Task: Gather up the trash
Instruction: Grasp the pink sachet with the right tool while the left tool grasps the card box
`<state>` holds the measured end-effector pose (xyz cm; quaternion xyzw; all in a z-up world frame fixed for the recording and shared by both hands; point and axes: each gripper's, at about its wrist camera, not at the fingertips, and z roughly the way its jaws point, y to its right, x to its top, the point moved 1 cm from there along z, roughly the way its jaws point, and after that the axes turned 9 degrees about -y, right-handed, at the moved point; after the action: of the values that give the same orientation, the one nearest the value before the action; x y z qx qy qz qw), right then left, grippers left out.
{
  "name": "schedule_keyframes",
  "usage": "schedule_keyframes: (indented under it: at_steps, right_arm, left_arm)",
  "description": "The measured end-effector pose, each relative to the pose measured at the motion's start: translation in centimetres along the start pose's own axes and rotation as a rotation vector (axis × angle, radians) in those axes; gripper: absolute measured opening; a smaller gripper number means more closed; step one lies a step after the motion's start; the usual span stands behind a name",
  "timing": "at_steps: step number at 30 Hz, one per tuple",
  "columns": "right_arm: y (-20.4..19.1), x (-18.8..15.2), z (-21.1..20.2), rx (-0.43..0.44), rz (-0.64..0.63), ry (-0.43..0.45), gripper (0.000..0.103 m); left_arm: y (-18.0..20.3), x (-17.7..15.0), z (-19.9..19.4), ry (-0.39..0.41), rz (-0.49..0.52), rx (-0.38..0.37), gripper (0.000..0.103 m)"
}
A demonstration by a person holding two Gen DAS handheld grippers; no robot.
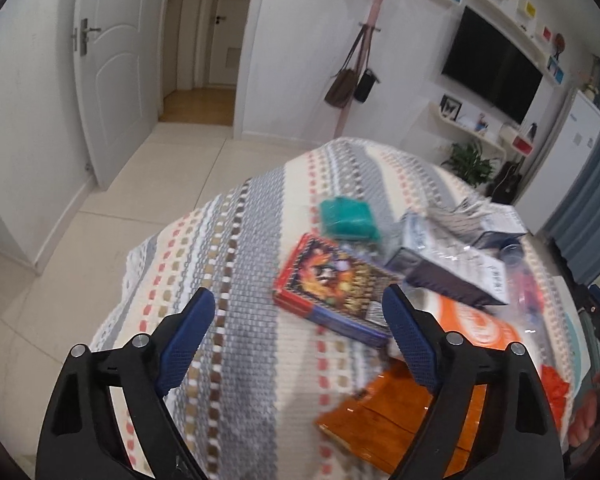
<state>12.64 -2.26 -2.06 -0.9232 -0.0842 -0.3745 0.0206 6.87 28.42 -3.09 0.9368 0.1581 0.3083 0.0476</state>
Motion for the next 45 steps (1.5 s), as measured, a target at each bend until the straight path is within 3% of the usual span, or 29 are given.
schedule_keyframes:
  at_steps: [14,22,29,35,39,42,45]
  right_arm:
    - [-0.7,1.0,7.4,-0.003,-0.015,-0.187,0.064]
    - [0.6,1.1,9.2,0.051,0.030,-0.231,0.064]
    - [0.9,1.0,9.7,0.094,0.042,-0.250,0.064]
    - [0.2,0.8,9.3,0.093,0.020,-0.244,0.064]
    - [0.0,0.7,9.4,0.104,0.025,-0.254,0.064]
    - [0.0,1.0,9.8,0.113,0.032,-0.260,0.063]
    - [0.3,1.1,10.0,0.121,0.034,-0.265,0.052]
  left_arm:
    - [3.8,-0.7,3.2,-0.076,0.127,0.043,0.084]
    - [4.0,-0.4,4.5,-0.129,0.118,0.045,0.087]
    - [4.3,-1.3,4.7,-0.129,0.170,0.142,0.083]
    - [0.9,-1.8,2.9,-0.122,0.132,0.186,0.078]
    - [-1.5,-1.8,1.6,-0.119,0.072,0.124,0.078]
    - [-2.1,-0.7,1.0,-0.110,0.012,0.006,0.086]
    - [-1.9,0.7,2.2,-0.144,-0.070,-0.061,0.088]
